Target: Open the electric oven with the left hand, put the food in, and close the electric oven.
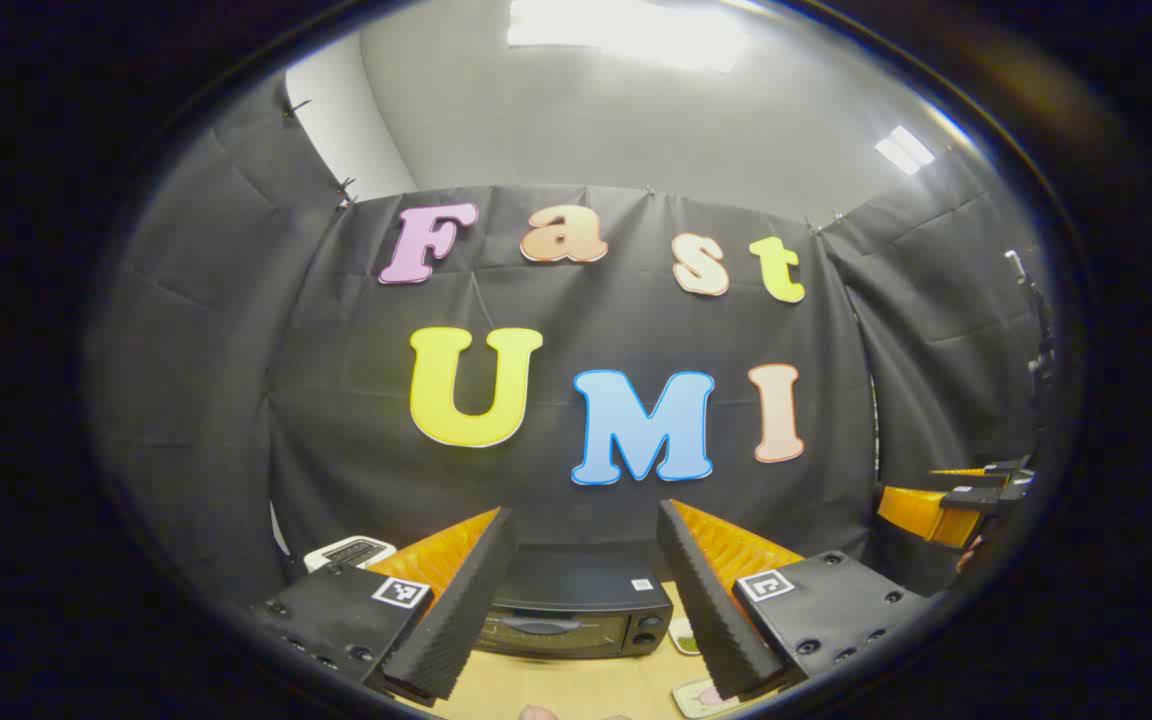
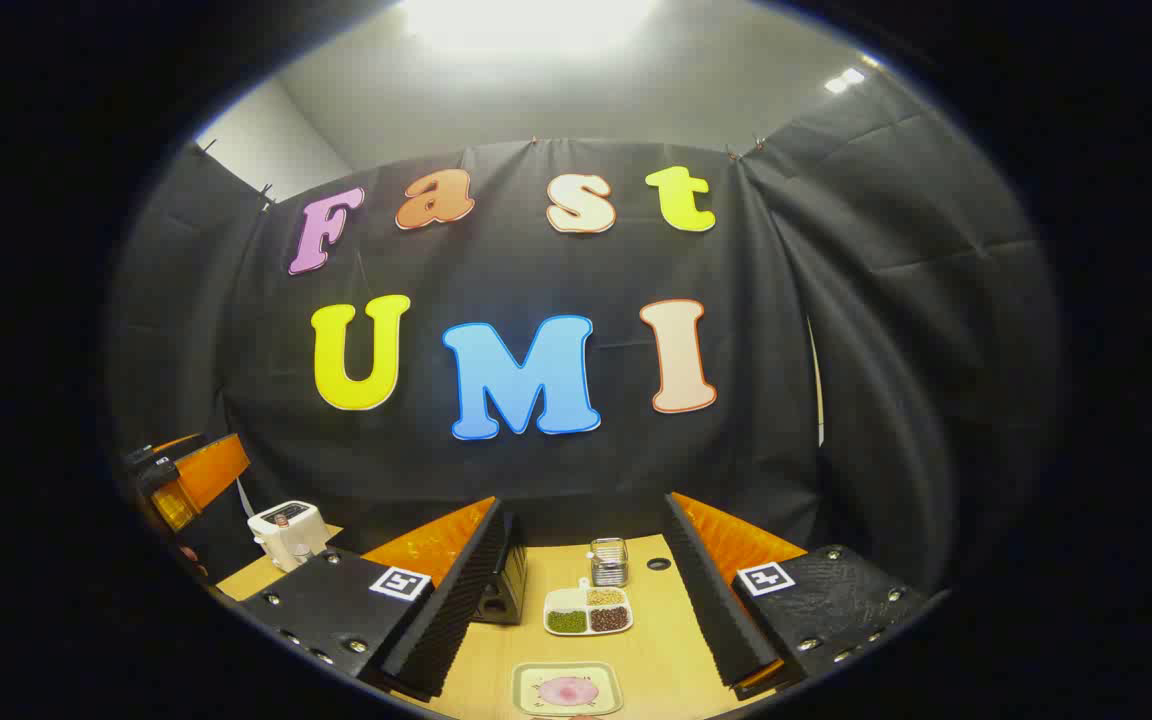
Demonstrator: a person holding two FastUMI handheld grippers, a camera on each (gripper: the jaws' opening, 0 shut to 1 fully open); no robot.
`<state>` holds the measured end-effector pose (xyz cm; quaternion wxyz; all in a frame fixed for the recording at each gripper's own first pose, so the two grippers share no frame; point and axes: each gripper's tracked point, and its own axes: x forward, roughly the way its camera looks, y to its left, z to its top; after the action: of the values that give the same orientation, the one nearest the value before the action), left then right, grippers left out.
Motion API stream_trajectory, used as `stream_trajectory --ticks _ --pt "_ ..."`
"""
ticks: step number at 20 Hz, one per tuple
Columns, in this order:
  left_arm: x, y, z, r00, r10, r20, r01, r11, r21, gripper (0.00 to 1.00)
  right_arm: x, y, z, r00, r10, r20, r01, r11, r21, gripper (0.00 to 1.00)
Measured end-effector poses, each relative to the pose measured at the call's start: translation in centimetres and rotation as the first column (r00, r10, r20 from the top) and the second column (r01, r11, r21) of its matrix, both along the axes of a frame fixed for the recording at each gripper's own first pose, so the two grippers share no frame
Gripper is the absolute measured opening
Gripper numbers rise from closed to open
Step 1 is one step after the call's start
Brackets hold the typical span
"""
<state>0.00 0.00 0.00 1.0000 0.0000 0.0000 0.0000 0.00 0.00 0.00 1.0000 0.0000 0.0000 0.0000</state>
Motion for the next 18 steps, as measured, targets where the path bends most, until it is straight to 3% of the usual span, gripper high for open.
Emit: stream_trajectory --ticks 2,4,6,8,9,11,12,18 --pt "0.5 0.0 0.2 1.000 0.002 0.004 -0.002 1.000 0.004 0.96 0.6 -0.2 0.5 1.000 -0.001 0.015 0.001 1.000 0.001 0.96" --pt "1.1 0.0 0.4 1.000 0.003 0.008 -0.003 1.000 0.013 0.92 1.3 -0.1 0.6 1.000 0.003 0.027 -0.003 1.000 0.002 0.96" --pt "1.6 -0.1 0.5 1.000 -0.002 0.017 0.002 1.000 0.009 1.00 1.9 0.1 0.6 1.000 0.009 0.027 -0.009 1.000 0.008 0.96" --pt "2.3 0.0 0.4 1.000 0.003 0.015 -0.003 1.000 0.008 0.96 2.6 0.4 0.7 0.999 0.017 0.027 -0.018 1.000 0.010 0.96" --pt "2.5 0.1 0.3 1.000 0.007 0.012 -0.007 1.000 0.007 1.00 3.1 0.4 0.6 0.999 0.019 0.028 -0.020 1.000 0.008 0.96" --pt "3.1 0.3 0.0 1.000 0.011 0.006 -0.011 1.000 0.005 0.96 3.9 0.1 0.5 1.000 0.012 0.020 -0.012 1.000 0.004 0.96" --pt "3.4 0.2 -0.2 1.000 0.014 0.000 -0.014 1.000 0.008 1.00 4.2 0.0 0.4 1.000 0.011 0.017 -0.011 1.000 0.009 0.96" --pt "5.4 0.3 -3.3 0.997 0.001 -0.083 0.000 1.000 0.005 0.97 4.7 -0.6 -0.5 1.000 -0.007 0.002 0.007 1.000 0.011 0.96"
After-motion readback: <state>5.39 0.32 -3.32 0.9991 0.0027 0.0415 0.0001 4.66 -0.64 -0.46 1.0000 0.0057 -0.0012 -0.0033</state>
